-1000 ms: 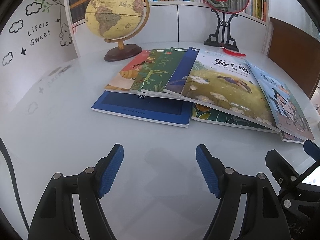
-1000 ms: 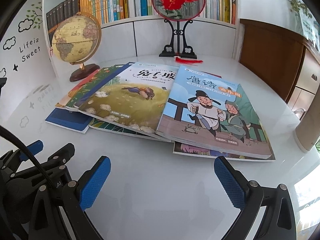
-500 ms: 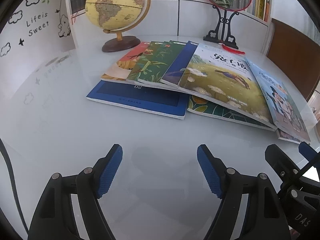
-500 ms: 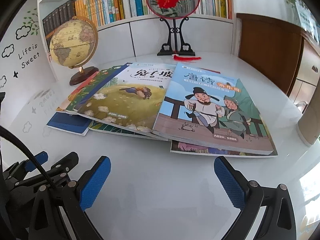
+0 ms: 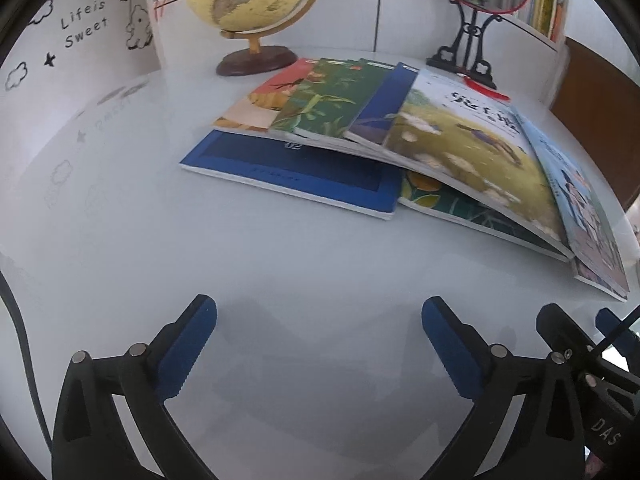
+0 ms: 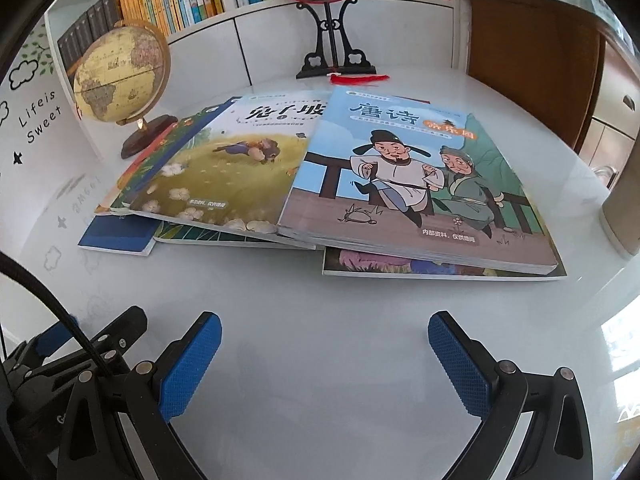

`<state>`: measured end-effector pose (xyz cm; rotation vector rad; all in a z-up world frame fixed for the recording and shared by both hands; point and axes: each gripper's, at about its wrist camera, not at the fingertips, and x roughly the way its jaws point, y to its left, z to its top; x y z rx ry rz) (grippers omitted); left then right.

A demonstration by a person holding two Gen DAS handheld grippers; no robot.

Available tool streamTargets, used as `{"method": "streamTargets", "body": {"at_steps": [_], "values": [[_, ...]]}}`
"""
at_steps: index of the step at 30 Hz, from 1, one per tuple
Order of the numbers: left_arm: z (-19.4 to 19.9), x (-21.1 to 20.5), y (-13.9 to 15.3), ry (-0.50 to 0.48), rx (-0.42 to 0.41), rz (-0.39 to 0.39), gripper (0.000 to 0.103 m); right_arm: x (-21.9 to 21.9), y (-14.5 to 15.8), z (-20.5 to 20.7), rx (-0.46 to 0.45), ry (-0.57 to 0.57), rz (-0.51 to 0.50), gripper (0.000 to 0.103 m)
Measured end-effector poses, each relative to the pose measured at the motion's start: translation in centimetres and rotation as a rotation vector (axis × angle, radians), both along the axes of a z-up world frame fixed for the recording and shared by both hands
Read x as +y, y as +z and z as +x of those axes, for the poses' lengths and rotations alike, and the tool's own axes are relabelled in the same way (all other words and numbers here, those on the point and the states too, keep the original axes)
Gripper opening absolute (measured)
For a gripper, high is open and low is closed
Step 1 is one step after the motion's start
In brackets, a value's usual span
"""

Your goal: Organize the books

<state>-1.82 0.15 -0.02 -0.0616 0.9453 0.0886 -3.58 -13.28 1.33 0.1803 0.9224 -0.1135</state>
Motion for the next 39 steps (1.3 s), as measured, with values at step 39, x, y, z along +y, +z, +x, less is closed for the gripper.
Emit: {"method": "streamTargets", "body": {"at_steps": [39], "values": [[0.8,0.5,0.1,-0.018,0.014,0.006,0.103,0.2,-0.3,1.3,0.086,0.032,-0.101,0.103]]}}
